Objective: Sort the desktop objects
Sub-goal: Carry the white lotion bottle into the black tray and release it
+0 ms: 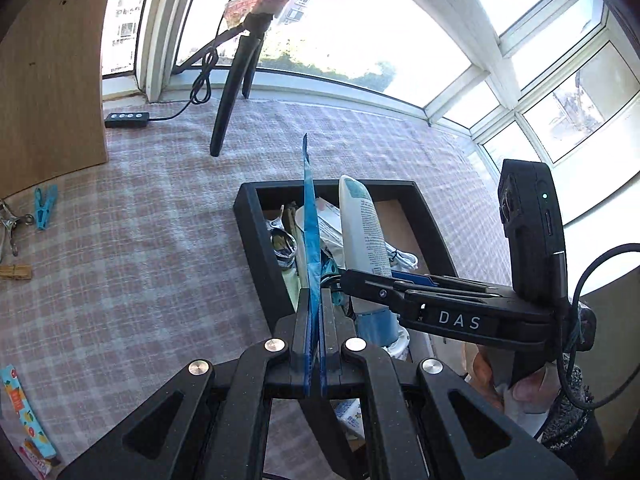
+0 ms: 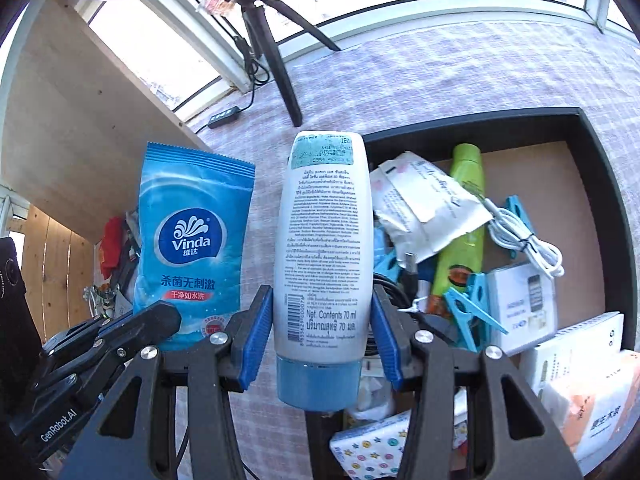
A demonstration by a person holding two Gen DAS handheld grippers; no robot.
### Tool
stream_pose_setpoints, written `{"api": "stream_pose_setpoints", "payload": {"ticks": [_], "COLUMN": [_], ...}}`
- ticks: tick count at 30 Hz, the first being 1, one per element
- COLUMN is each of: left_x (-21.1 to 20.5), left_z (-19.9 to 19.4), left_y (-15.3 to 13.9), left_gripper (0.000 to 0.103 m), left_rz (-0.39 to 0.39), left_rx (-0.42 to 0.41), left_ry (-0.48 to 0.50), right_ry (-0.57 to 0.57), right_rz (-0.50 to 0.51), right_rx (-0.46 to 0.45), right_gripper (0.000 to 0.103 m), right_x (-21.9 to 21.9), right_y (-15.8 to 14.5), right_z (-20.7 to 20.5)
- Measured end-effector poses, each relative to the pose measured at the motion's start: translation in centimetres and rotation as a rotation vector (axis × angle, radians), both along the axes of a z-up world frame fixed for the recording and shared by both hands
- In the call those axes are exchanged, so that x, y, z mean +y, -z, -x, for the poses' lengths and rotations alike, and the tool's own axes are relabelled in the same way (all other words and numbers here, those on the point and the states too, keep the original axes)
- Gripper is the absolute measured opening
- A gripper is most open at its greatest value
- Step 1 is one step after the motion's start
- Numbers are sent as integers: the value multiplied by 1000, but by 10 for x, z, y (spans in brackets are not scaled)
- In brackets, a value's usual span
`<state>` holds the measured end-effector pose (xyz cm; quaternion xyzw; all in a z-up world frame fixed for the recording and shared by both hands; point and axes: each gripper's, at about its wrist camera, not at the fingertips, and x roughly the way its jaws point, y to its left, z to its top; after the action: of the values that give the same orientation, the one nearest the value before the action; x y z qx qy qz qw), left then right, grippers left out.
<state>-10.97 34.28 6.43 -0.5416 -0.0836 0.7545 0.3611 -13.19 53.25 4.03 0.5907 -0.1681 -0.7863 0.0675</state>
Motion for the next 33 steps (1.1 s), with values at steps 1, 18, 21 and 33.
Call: {"api": "stream_pose_setpoints", "payload": {"ticks": [1, 18, 21, 33], "left_x": [9, 75, 71, 29], "left_z": [-2, -26, -28, -18], "left_y": [0, 33, 32, 16], "left_gripper": [2, 14, 42, 42], "left_rz": [-4, 99, 146, 186], "left_rx": [-11, -87, -38, 34], "left_ry": [9, 106, 76, 2], "right_ry": [14, 68, 71, 51], "right_rz": [-19, -146, -169, -219], "right_rx": [-3, -65, -77, -37], "right_gripper": [47, 47, 48, 50], "right_x": [14, 90, 90, 71], "right_y": [1, 27, 27, 13], "right_z": [-5, -24, -22, -18]}}
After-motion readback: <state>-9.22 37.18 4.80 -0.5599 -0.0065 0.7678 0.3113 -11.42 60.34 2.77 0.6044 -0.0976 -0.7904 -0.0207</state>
